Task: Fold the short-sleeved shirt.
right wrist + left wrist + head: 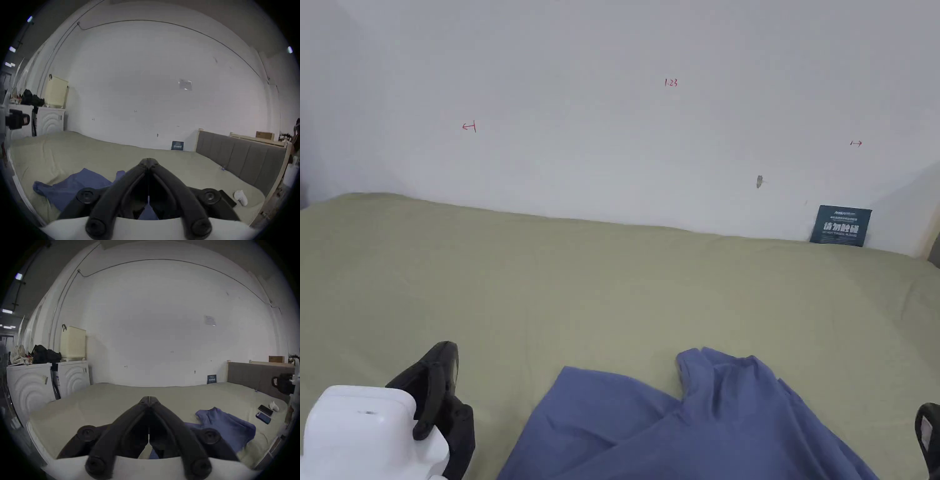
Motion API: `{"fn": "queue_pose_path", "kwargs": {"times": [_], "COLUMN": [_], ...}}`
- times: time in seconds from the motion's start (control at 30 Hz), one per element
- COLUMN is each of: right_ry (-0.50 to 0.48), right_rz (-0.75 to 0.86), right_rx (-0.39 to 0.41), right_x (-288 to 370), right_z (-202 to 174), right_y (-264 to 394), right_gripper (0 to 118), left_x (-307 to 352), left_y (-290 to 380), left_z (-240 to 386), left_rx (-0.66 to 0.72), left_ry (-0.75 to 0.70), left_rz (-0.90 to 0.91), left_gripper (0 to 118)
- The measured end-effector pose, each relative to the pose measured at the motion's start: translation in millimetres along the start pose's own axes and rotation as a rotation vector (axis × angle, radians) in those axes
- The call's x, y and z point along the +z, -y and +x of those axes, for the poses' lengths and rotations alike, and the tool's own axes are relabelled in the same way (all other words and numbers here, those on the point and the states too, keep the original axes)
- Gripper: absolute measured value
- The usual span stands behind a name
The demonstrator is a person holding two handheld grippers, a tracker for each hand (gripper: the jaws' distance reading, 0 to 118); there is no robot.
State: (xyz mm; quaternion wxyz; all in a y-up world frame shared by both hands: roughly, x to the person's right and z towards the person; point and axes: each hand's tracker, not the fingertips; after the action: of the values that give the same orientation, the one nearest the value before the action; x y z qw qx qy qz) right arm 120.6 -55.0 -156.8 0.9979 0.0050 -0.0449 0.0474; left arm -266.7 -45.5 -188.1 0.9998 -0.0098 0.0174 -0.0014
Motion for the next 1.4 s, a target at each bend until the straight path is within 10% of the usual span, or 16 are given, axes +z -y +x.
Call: {"fn": "queue_pose_path", "kwargs": {"times": [0.2, 0.33, 0.53, 0.77, 0.8, 0.87, 1.1, 1.17, 1.23, 1.4], "right_ry": [0.001, -0.023, -0.086, -0.122, -0.123, -0.14, -0.298, -0.409, -0.517, -0.507], "right_rz": [-0.033, -0.064, -0.151, -0.228, -0.243, -0.27, -0.582, -0.72, -0.893, -1.194], "right_rx": [-0.014, -0.025, -0.059, -0.044, -0.059, -0.068, 0.087, 0.16, 0.236, 0.402], "right_x": [-0.8, -5.7, -15.4, -35.8, -41.5, -62.8, -243.9, -304.6, -359.9, -425.0], "right_z": [4.2, 9.5, 11.2, 12.5, 13.7, 20.8, 38.2, 31.0, 24.7, -2.2], "right_y": [-2.9, -4.3, 2.9, 3.4, 1.6, -5.3, -42.5, -36.8, -17.3, 78.6], "right_gripper": [0, 0, 0, 0, 0, 0, 0, 14, 86, 87], "left_x": [-8.2, -51.5, -116.6, -121.2, -120.5, -116.5, -112.5, -112.0, -110.8, -108.9], "left_y": [3.8, 29.1, 119.9, 163.0, 156.4, 152.0, 154.0, 158.2, 158.0, 159.9], "left_z": [-31.0, -80.6, -109.0, -88.6, -86.9, -84.8, -82.9, -87.5, -88.3, -87.2], "left_rx": [-0.058, -0.019, 0.006, 0.02, 0.004, 0.009, 0.063, 0.1, 0.108, 0.142], "left_ry": [-0.018, 0.179, 0.179, 0.18, 0.174, 0.166, 0.215, 0.211, 0.213, 0.198], "left_rz": [-0.063, -0.408, -1.02, -1.154, -1.112, -1.09, -1.099, -1.094, -1.091, -1.087], "left_gripper": [5, 106, 103, 66, 59, 1, 1, 1, 1, 1]}}
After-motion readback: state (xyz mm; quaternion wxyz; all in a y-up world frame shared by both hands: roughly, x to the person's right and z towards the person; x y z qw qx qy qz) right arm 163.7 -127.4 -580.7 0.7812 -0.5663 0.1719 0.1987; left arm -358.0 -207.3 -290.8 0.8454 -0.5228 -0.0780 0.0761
